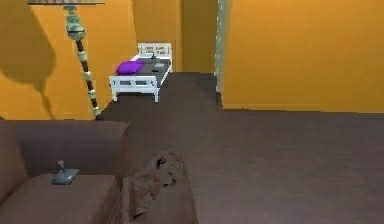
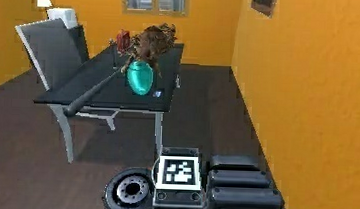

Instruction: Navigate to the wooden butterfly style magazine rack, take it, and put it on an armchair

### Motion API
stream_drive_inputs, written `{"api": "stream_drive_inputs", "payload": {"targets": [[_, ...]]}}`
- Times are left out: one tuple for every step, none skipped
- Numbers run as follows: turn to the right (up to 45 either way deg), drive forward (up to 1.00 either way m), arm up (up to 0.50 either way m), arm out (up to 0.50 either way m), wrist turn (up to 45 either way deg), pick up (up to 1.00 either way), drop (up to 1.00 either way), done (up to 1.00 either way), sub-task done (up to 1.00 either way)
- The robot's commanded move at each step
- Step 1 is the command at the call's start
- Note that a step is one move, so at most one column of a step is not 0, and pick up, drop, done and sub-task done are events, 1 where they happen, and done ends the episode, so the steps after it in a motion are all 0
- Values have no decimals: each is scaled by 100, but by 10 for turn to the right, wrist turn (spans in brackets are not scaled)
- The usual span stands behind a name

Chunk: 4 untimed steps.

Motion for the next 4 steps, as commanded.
{"api": "stream_drive_inputs", "payload": {"targets": [[-30, 0, 0, 0, 0, 0, 0, 0, 0], [0, 60, 0, 0, 0, 0, 0, 0, 0], [240, 0, 0, 0, 0, 0, 0, 0, 0], [-360, 0, 0, 0, 0, 0, 0, 0, 0]]}}
